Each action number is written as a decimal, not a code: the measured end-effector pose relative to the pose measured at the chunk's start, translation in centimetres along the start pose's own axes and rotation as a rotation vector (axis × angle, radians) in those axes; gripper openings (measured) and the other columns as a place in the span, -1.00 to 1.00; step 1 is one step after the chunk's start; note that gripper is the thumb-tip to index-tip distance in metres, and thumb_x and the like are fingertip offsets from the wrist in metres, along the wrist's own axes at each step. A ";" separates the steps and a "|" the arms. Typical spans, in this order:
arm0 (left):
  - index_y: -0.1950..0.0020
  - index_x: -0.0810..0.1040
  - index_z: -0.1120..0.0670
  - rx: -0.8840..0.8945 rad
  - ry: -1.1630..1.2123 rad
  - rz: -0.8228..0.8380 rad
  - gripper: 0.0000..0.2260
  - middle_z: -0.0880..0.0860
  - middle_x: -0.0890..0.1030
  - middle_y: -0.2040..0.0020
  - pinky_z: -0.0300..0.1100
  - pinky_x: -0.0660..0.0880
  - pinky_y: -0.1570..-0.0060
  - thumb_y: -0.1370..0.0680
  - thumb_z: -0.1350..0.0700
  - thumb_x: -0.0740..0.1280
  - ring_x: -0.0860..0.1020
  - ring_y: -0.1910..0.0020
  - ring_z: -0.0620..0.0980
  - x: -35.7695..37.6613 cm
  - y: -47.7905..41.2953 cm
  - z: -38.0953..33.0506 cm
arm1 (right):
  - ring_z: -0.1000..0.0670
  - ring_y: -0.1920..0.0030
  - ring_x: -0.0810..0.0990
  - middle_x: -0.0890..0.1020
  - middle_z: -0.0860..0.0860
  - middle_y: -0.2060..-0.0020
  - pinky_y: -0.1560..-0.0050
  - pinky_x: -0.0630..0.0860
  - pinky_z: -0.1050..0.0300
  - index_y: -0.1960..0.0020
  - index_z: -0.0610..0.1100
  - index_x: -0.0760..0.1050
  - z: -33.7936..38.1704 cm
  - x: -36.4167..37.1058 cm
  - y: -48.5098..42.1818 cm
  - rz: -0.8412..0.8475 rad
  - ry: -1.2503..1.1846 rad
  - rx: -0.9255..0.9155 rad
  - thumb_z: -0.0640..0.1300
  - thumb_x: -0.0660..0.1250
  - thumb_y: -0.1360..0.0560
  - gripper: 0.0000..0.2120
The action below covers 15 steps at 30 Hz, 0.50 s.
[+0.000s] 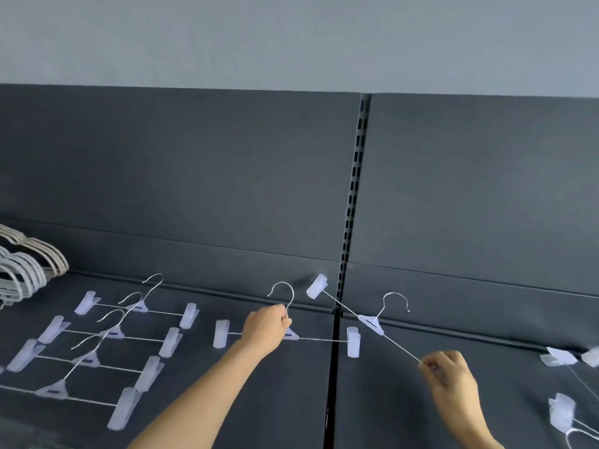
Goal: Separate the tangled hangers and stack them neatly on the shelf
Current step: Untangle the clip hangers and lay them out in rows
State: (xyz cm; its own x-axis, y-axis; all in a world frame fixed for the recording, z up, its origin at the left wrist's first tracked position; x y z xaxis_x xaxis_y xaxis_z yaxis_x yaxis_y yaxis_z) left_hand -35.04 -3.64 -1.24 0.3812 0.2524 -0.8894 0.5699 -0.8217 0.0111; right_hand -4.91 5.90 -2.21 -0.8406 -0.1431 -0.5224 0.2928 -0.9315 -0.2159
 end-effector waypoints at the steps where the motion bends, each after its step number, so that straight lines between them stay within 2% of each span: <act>1: 0.26 0.32 0.05 -0.001 0.015 0.017 -0.80 0.02 0.52 0.17 -0.16 0.23 0.17 -0.57 0.13 0.12 0.40 0.18 0.07 0.8 -0.6 -0.2 | 0.17 0.18 0.52 0.47 0.01 0.23 0.20 0.34 0.57 0.36 0.09 0.47 0.0 -0.3 0.0 -0.024 -0.004 0.000 -0.39 0.35 -0.40 -0.61; 2: 0.22 0.33 0.07 -0.004 0.039 0.033 -0.83 0.04 0.52 0.14 -0.16 0.25 0.17 -0.58 0.12 0.11 0.40 0.18 0.07 1.4 -1.3 -0.2 | 0.26 0.16 0.50 0.47 0.01 0.23 0.20 0.32 0.60 0.35 0.20 0.48 0.0 -0.6 0.0 -0.047 -0.004 -0.005 -0.40 0.36 -0.39 -0.53; 4: 0.24 0.31 0.05 -0.010 0.083 0.058 -0.81 0.05 0.51 0.14 -0.15 0.26 0.19 -0.58 0.14 0.08 0.38 0.19 0.08 2.2 -2.7 0.0 | 0.32 0.16 0.47 0.48 0.01 0.24 0.20 0.32 0.61 0.38 0.29 0.47 -0.1 -0.9 0.1 -0.084 -0.007 -0.023 -0.41 0.38 -0.38 -0.44; 7: 0.35 0.20 -0.01 -0.009 0.131 0.111 -0.73 0.03 0.43 0.24 -0.14 0.25 0.24 -0.55 0.19 0.05 0.32 0.24 0.09 2.7 -4.3 0.3 | 0.28 0.16 0.48 0.49 0.03 0.22 0.20 0.34 0.59 0.37 0.27 0.47 -0.2 -1.1 0.2 -0.090 -0.025 -0.049 -0.40 0.37 -0.39 -0.47; 9: 0.36 0.19 0.01 -0.002 0.173 0.157 -0.73 -0.01 0.37 0.33 -0.15 0.23 0.31 -0.53 0.22 0.04 0.28 0.31 0.04 2.8 -4.7 0.5 | 0.25 0.18 0.48 0.47 0.17 0.17 0.20 0.34 0.57 0.35 0.25 0.47 -0.2 -0.9 0.2 -0.071 -0.011 -0.090 -0.40 0.37 -0.39 -0.49; 11: 0.35 0.19 0.02 0.009 0.172 0.203 -0.75 -0.04 0.31 0.35 -0.17 0.18 0.36 -0.50 0.25 0.03 0.21 0.35 -0.01 2.7 -4.7 1.0 | 0.24 0.19 0.49 0.45 0.25 0.17 0.22 0.35 0.56 0.34 0.26 0.46 0.0 -0.5 0.2 -0.048 0.007 -0.119 -0.40 0.38 -0.38 -0.48; 15: 0.34 0.19 0.01 0.008 0.104 0.286 -0.77 -0.05 0.30 0.34 -0.17 0.16 0.35 -0.51 0.22 0.02 0.19 0.34 -0.02 2.4 -4.0 2.4 | 0.23 0.20 0.48 0.45 0.28 0.18 0.23 0.35 0.55 0.36 0.30 0.45 0.4 0.5 -0.1 -0.022 0.006 -0.137 -0.40 0.38 -0.38 -0.45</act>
State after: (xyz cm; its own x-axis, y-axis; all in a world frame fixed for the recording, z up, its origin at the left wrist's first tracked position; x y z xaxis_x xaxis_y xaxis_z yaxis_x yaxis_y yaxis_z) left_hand -38.13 -0.91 -4.53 0.5981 0.0612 -0.7991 0.4230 -0.8710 0.2499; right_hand -5.55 5.76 -2.08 -0.8448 -0.1204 -0.5214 0.3338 -0.8801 -0.3376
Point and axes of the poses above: each hand's wrist, its own y-axis away from the middle knuckle, its own x-axis out of the palm, z = x × y, the point moved 4 cm from there along -y, towards the middle knuckle
